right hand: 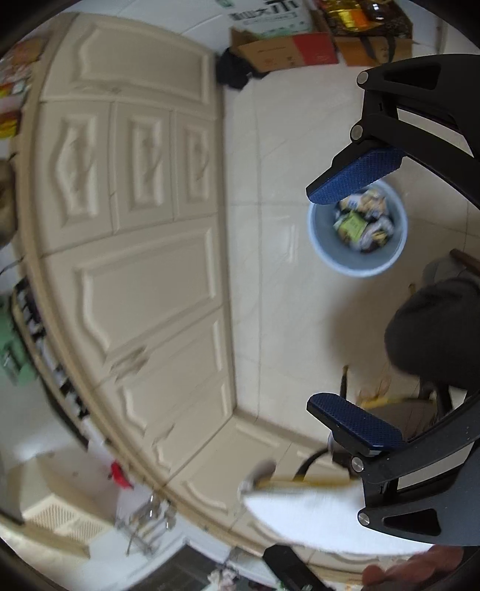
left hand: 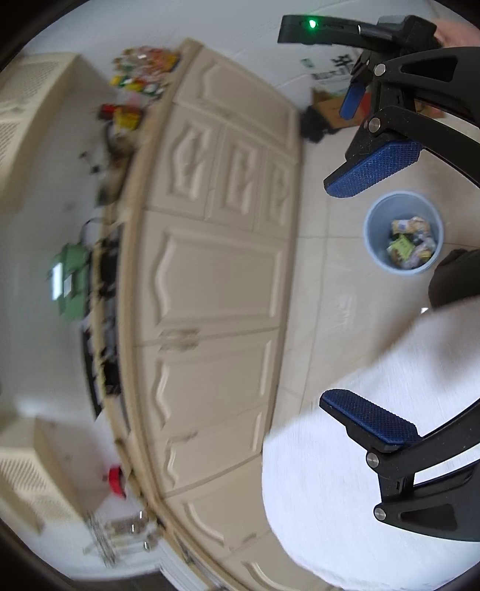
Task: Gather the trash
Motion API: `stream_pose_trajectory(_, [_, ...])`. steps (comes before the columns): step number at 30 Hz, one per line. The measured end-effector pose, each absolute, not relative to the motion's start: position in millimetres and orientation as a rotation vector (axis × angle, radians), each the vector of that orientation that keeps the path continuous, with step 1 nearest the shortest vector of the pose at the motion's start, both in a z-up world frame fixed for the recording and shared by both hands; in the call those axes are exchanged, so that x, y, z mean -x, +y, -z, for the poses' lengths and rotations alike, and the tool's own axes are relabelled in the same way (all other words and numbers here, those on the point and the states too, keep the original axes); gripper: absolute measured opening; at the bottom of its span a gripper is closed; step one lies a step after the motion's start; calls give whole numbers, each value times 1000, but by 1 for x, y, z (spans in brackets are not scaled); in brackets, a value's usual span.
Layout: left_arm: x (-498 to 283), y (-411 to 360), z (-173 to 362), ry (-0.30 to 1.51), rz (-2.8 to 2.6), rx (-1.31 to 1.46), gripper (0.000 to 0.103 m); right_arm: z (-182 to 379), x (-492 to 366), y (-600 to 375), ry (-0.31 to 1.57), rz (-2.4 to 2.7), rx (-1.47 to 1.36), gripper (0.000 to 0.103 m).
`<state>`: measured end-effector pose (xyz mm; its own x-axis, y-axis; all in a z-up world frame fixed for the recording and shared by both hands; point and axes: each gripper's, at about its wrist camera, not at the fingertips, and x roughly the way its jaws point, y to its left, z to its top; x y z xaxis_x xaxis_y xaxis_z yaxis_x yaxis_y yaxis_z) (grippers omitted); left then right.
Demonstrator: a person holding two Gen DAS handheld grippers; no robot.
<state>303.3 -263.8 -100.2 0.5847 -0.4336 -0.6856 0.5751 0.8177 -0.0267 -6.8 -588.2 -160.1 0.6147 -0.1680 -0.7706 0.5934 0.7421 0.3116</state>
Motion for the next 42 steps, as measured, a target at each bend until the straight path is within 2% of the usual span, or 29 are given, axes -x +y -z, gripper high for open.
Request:
stream_pose_trajectory(12, [-182,-59,20,492,283,-43,102,40,-53,-424,660,227,-347,103])
stream_pose_trajectory(21, [-54,38,-4,386,57,-9,102,-11,-51,-285,583,93,-125,103])
stream_pose_trajectory(31, [81,67,-13,328,-54,21,102,-41,6,-188,493,26,26,103])
stream_pose_trajectory(42, [202,72,-21,280,-55,38,102,-55,52,-166,435,32,2,103])
